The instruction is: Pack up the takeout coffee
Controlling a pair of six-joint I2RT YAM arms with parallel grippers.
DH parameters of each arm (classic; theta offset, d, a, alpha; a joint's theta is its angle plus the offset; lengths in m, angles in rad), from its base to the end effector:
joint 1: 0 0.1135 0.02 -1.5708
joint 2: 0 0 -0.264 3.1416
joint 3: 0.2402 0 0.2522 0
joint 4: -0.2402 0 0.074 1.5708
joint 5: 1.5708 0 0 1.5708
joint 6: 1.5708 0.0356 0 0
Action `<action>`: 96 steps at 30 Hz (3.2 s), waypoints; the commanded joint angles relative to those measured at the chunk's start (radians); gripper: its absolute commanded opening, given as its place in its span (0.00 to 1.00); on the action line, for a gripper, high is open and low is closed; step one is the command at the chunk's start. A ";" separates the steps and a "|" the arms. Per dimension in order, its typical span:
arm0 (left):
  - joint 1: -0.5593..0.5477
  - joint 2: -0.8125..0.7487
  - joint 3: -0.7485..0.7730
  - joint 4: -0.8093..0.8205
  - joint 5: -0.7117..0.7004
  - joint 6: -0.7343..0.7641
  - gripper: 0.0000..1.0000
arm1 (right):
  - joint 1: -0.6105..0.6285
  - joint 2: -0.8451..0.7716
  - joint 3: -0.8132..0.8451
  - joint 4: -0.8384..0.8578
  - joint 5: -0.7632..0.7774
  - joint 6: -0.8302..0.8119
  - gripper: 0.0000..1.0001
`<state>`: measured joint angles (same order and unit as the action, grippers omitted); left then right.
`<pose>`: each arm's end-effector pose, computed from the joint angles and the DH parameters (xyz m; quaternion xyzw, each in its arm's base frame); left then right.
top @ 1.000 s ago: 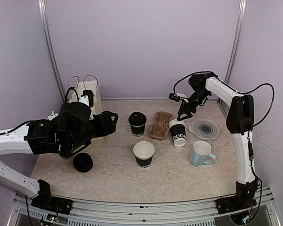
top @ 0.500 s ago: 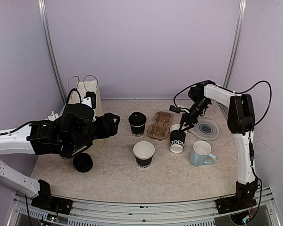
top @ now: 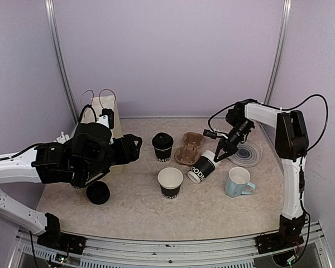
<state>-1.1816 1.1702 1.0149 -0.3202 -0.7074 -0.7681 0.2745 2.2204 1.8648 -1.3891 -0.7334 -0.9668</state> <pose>0.1194 -0.2301 0.3317 -0.0121 0.8209 -0.2383 0.5189 0.3909 0.1348 0.1958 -0.5155 0.7747 0.3635 0.0449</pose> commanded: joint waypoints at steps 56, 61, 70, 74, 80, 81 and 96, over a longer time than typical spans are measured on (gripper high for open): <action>0.020 0.019 -0.043 0.028 0.068 0.029 0.78 | 0.104 -0.004 0.360 0.108 0.744 0.059 0.41; 0.005 0.017 -0.001 -0.145 0.108 -0.015 0.73 | 0.107 -0.025 0.381 0.074 0.735 0.074 0.44; -0.051 0.076 -0.024 -0.636 0.245 -0.311 0.65 | 0.104 -0.422 -0.009 0.441 0.441 0.238 0.70; -0.027 0.061 -0.095 -0.700 0.275 -0.363 0.62 | 0.084 -0.556 -0.241 0.681 0.283 0.401 0.92; 0.144 0.018 -0.153 -0.590 0.298 -0.223 0.51 | 0.083 -0.535 -0.320 0.660 -0.105 0.454 0.99; 0.169 0.018 -0.157 -0.570 0.305 -0.197 0.49 | 0.083 -0.544 -0.346 0.674 -0.143 0.449 1.00; 0.357 0.172 -0.207 -0.427 0.423 0.004 0.35 | 0.089 -0.683 -0.609 0.944 -0.115 0.489 0.98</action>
<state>-0.8413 1.3006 0.8211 -0.8055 -0.3275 -0.8227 0.3641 1.5101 1.2778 -0.4770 -0.8127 -0.4698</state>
